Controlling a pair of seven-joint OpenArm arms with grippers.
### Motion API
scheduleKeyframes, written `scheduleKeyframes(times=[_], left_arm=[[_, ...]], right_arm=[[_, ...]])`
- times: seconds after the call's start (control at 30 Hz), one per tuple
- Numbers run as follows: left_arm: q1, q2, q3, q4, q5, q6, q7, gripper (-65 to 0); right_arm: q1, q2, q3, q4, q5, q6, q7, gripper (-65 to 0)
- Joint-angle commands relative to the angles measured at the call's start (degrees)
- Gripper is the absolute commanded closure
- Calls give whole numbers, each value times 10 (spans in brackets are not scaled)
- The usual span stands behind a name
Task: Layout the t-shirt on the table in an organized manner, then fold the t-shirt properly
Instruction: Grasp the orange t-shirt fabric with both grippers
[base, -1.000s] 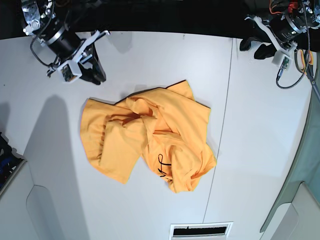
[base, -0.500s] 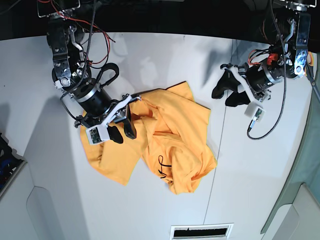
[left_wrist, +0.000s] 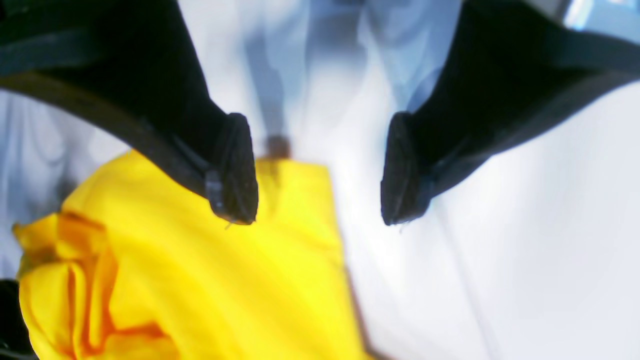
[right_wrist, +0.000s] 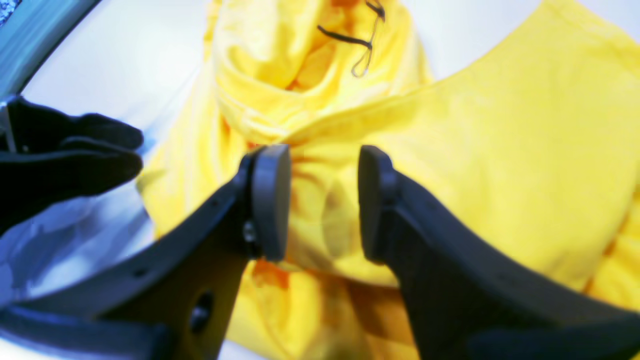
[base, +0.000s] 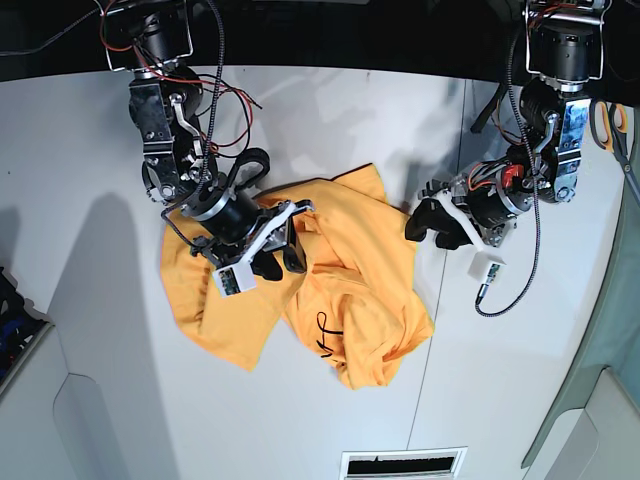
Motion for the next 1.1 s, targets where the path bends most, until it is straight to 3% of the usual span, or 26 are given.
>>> scheduleKeyframes(times=[0.0, 0.13, 0.27, 0.4, 0.47, 0.57, 0.67, 0.73, 1.07], left_arm=[[-9, 0, -2, 2, -9, -7, -12, -421], [-9, 19, -2, -25, -9, -6, -15, -420], [-9, 30, -2, -37, -9, -6, -25, -387], [-9, 29, -2, -37, -4, -6, -24, -83], [-9, 29, -2, -37, 0, -6, -24, 0], [-10, 27, -2, -33, -1, -13, -17, 0], [-9, 21, -2, -9, -3, -50, 0, 0], [-7, 11, -2, 17, -15, -49, 16, 0], [-6, -99, -2, 114, -58, -49, 49, 0]], right_arm=[[9, -6, 1, 8, 8, 6, 13, -227], [6, -22, 1, 7, 6, 6, 7, -221], [6, -39, 1, -8, -5, 6, 3, -106], [7, -41, 1, -30, -14, 6, 3, -23], [6, -41, 1, -31, -16, 6, 4, 0], [16, -41, 1, -31, -16, 6, 18, 0], [36, -41, 1, -30, -16, 6, 18, 0], [51, -41, 2, -28, -16, 6, 17, 0], [94, -19, 24, 48, -35, 6, 4, 0]])
